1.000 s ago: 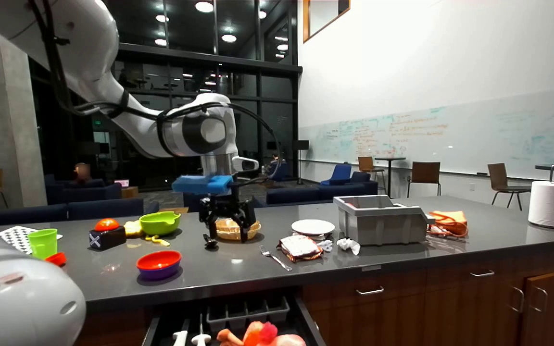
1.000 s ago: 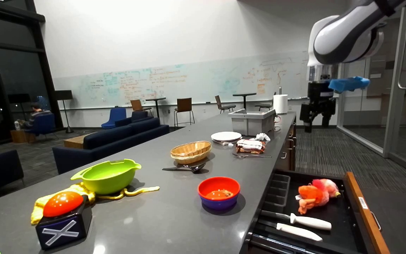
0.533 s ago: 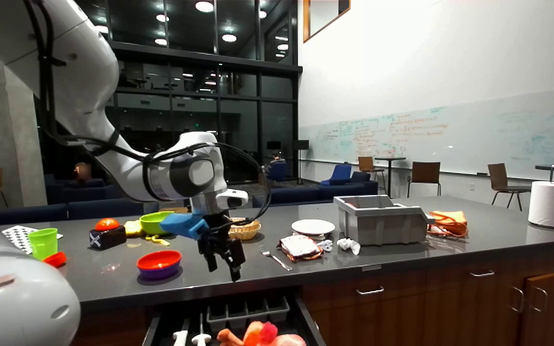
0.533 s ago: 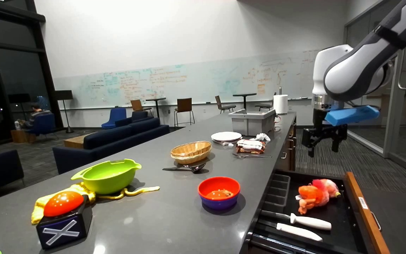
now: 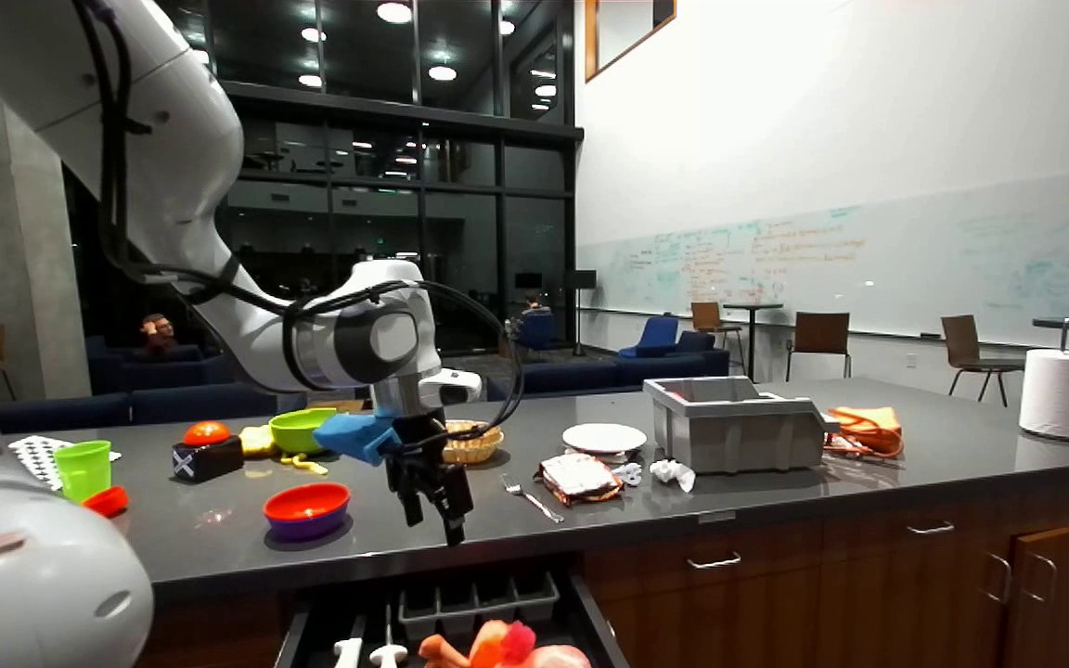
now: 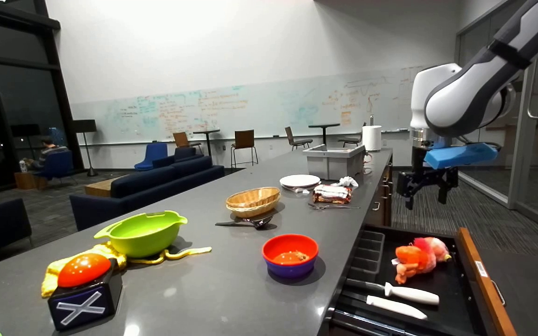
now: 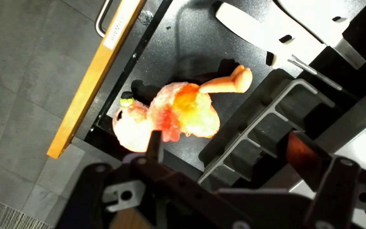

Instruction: Take the plush toy out of the drawer

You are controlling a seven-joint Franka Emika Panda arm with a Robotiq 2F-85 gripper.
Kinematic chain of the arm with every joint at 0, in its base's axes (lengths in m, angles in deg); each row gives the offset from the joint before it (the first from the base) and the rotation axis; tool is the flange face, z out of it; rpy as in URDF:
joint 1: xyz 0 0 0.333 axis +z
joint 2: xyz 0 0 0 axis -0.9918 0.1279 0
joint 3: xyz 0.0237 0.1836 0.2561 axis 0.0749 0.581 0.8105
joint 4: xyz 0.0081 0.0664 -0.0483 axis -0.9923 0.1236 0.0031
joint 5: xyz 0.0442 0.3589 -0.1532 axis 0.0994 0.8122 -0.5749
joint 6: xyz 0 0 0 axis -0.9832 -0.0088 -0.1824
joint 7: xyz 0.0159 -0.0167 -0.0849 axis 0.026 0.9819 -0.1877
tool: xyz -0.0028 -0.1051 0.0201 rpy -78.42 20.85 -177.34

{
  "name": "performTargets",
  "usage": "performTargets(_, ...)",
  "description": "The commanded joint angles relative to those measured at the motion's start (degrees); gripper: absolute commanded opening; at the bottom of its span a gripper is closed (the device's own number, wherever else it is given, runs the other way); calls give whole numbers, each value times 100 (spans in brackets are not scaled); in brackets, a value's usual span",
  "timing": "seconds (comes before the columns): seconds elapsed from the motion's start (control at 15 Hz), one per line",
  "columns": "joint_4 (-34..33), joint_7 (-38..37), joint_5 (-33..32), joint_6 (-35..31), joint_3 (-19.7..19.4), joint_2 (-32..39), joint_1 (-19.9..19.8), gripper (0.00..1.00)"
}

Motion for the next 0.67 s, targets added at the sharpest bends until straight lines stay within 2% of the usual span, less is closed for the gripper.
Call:
performTargets(0.0, -102, -435, 156, -20, 106, 175, -123, 100)
performTargets(0.27, -3, -1482, 260, -334, 180, 442, -384, 100)
performTargets(0.6, -16, -2357, 801, -829, -11, 934, -337, 100)
